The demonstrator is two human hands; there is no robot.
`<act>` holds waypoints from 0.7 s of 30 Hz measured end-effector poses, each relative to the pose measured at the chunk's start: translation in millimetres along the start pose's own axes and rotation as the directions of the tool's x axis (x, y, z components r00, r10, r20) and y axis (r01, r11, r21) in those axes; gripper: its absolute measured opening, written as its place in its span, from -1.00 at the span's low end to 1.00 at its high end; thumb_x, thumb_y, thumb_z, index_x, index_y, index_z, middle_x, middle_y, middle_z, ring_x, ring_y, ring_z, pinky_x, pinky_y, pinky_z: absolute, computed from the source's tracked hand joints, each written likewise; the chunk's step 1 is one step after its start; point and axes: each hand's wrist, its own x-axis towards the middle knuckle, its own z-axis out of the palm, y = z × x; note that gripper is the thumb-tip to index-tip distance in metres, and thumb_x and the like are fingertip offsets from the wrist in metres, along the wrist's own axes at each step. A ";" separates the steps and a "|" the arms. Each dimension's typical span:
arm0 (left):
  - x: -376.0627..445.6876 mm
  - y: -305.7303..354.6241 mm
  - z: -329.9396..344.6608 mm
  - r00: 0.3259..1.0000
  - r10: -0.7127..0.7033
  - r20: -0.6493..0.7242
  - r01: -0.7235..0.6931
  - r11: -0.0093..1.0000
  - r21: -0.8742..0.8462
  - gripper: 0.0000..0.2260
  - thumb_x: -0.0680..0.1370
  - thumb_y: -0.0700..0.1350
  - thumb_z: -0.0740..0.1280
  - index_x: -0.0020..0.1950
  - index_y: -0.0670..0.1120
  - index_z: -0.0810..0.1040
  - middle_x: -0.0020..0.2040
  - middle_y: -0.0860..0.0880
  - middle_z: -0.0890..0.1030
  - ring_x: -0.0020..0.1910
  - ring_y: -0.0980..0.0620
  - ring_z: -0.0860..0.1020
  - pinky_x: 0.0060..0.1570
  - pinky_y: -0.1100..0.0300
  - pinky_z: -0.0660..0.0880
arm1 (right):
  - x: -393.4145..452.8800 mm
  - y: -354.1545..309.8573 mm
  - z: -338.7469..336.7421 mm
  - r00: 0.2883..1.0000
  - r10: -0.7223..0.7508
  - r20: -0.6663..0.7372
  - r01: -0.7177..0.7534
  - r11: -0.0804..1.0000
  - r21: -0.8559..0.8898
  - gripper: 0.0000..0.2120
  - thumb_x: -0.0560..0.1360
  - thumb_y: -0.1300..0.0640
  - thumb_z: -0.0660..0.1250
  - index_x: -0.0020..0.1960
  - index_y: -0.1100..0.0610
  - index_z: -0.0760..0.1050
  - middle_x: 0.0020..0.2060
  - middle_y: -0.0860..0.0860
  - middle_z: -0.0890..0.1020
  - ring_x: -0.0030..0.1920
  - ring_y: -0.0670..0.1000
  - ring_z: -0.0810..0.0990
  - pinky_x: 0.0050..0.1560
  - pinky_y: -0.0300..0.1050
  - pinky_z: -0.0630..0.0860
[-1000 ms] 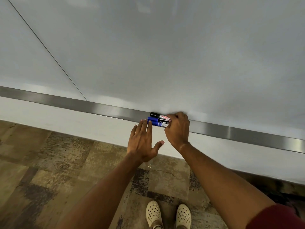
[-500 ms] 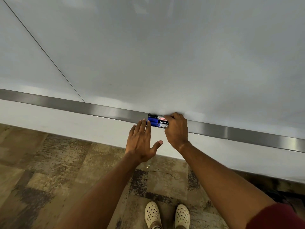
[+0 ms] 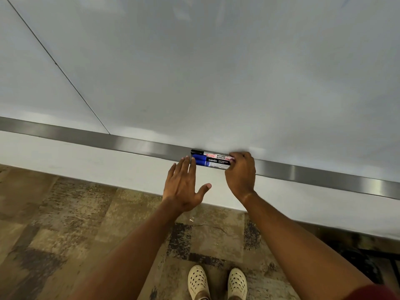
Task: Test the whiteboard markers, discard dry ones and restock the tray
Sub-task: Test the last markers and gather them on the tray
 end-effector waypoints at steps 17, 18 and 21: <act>3.1 -2.0 1.8 1.000 0.005 0.015 -0.005 1.000 0.009 -0.16 0.48 0.40 -0.15 0.54 -0.17 -0.11 0.55 -0.14 -0.01 0.53 -0.07 -0.05 0.48 0.01 -0.09 | 10.1 14.4 -8.9 0.983 -0.027 0.184 0.019 0.999 0.047 -0.74 0.41 0.39 0.39 0.08 0.22 0.50 -0.05 0.14 0.65 -0.09 0.09 0.61 -0.09 -0.10 0.59; 3.1 -2.0 1.8 1.000 0.005 0.014 -0.005 1.000 0.010 -0.16 0.48 0.40 -0.15 0.54 -0.17 -0.11 0.55 -0.14 -0.01 0.53 -0.07 -0.05 0.48 0.02 -0.09 | 10.0 13.9 -9.0 0.983 -0.024 0.180 0.014 0.998 0.055 -0.74 0.42 0.39 0.39 0.08 0.23 0.50 -0.06 0.14 0.64 -0.09 0.08 0.61 -0.09 -0.15 0.56; 3.4 -2.4 2.2 1.000 0.006 0.007 -0.006 1.000 -0.004 -0.18 0.50 0.40 -0.11 0.54 -0.17 -0.09 0.55 -0.14 0.01 0.53 -0.08 -0.04 0.48 0.02 -0.09 | 8.7 12.2 -9.0 0.984 -0.011 0.179 -0.002 0.998 0.070 -0.76 0.44 0.38 0.38 0.10 0.24 0.52 -0.04 0.16 0.63 -0.06 0.09 0.60 -0.07 -0.19 0.52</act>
